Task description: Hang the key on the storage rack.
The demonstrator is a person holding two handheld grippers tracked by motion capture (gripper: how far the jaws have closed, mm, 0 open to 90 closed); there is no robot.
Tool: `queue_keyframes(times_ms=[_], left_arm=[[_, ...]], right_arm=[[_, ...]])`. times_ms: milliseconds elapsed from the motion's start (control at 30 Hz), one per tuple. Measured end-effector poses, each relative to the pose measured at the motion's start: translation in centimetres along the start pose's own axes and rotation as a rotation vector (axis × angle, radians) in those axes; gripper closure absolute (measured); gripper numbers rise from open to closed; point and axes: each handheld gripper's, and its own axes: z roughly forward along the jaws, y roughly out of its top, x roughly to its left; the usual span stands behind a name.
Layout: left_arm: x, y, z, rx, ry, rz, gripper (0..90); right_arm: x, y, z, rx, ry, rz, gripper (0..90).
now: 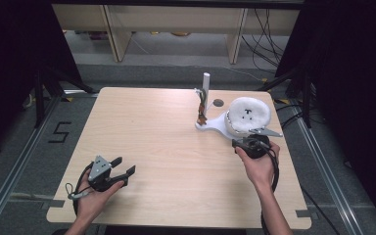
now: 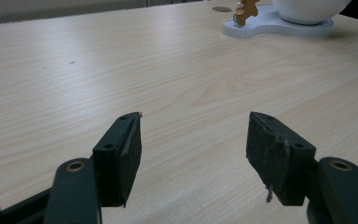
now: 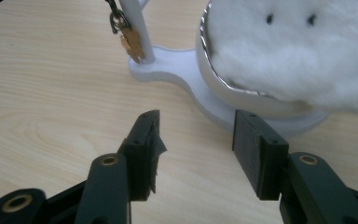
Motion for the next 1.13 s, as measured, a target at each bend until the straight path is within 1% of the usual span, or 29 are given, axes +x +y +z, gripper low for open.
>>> queue_keyframes(times_ms=[33, 67, 167, 200, 300, 367, 400, 433, 467, 500, 533, 600, 633, 667, 700, 733, 767, 800, 867, 933, 1000, 1033, 1133], left_arm=[[0.0, 0.0, 0.0, 0.000, 0.000, 0.000, 35.4], [0.0, 0.0, 0.0, -0.002, 0.007, -0.002, 35.4], [0.1, 0.0, 0.0, -0.004, 0.008, -0.002, 35.4], [0.1, 0.0, 0.0, -0.004, 0.007, -0.003, 35.4], [0.1, -0.1, 0.0, -0.007, 0.005, -0.006, 35.4], [0.2, -0.1, 0.1, -0.009, 0.006, -0.008, 35.4], [0.2, -0.1, 0.1, -0.009, 0.006, -0.008, 35.4], [0.2, -0.1, 0.1, -0.012, 0.007, -0.008, 35.4], [0.2, -0.1, 0.1, -0.013, 0.009, -0.006, 35.4], [0.2, -0.1, 0.1, -0.015, 0.007, -0.005, 35.4], [0.2, -0.1, 0.1, -0.018, 0.005, -0.005, 35.4], [0.2, -0.2, 0.2, -0.019, 0.006, -0.004, 35.4], [0.1, -0.2, 0.2, -0.021, 0.006, -0.003, 35.4], [0.1, -0.2, 0.1, -0.022, 0.007, -0.002, 35.4], [0.1, -0.2, 0.1, -0.023, 0.007, -0.003, 35.4], [0.2, -0.2, 0.1, -0.022, 0.007, -0.001, 35.4], [0.2, -0.2, 0.1, -0.022, 0.009, 0.000, 35.4], [0.2, -0.2, 0.1, -0.022, 0.009, -0.001, 35.4], [0.2, -0.3, 0.1, -0.022, 0.010, 0.000, 35.4], [0.2, -0.3, 0.1, -0.023, 0.010, 0.000, 35.4], [0.3, -0.3, 0.1, -0.022, 0.009, 0.003, 35.3], [0.2, -0.2, 0.0, -0.017, 0.015, 0.004, 35.3], [0.3, -0.2, 0.0, -0.021, 0.014, 0.006, 35.2]], right_arm=[[0.0, 0.0, 0.0, 0.000, 0.000, 0.000, 52.5], [-0.5, -0.9, -0.3, -0.001, -0.004, 0.010, 52.3], [-0.8, -1.6, -0.6, 0.007, -0.014, 0.017, 52.1], [-1.3, -2.6, -0.9, 0.004, -0.022, 0.030, 51.8], [-1.8, -3.6, -1.2, 0.017, -0.023, 0.042, 51.5], [-2.1, -4.5, -1.3, 0.015, -0.031, 0.051, 51.4], [-2.1, -4.5, -1.3, 0.015, -0.031, 0.051, 51.4], [-2.3, -4.9, -1.3, 0.011, -0.028, 0.057, 51.3], [-2.5, -5.7, -1.4, 0.025, -0.030, 0.059, 51.0], [-2.6, -5.9, -1.4, 0.027, -0.036, 0.058, 50.6], [-2.6, -6.2, -1.3, 0.010, -0.039, 0.062, 50.5], [-2.6, -6.4, -1.4, 0.016, -0.038, 0.064, 50.4], [-2.6, -6.9, -1.3, 0.002, -0.027, 0.064, 50.3], [-2.5, -7.0, -1.3, 0.011, -0.043, 0.061, 50.3], [-2.5, -7.2, -1.2, -0.005, -0.030, 0.060, 50.3], [-2.5, -7.4, -1.3, -0.008, -0.024, 0.062, 50.3], [-2.5, -7.5, -1.3, -0.008, -0.042, 0.065, 50.3], [-2.5, -7.5, -1.4, 0.003, -0.055, 0.056, 50.3], [-2.6, -7.8, -1.3, -0.022, -0.033, 0.067, 50.2], [-2.6, -7.9, -1.3, -0.020, -0.035, 0.061, 50.2], [-2.4, -8.2, -1.2, -0.020, -0.037, 0.063, 50.1], [-2.3, -8.3, -1.2, -0.014, -0.033, 0.069, 50.0], [-2.3, -8.3, -1.2, -0.017, -0.034, 0.071, 49.9]])
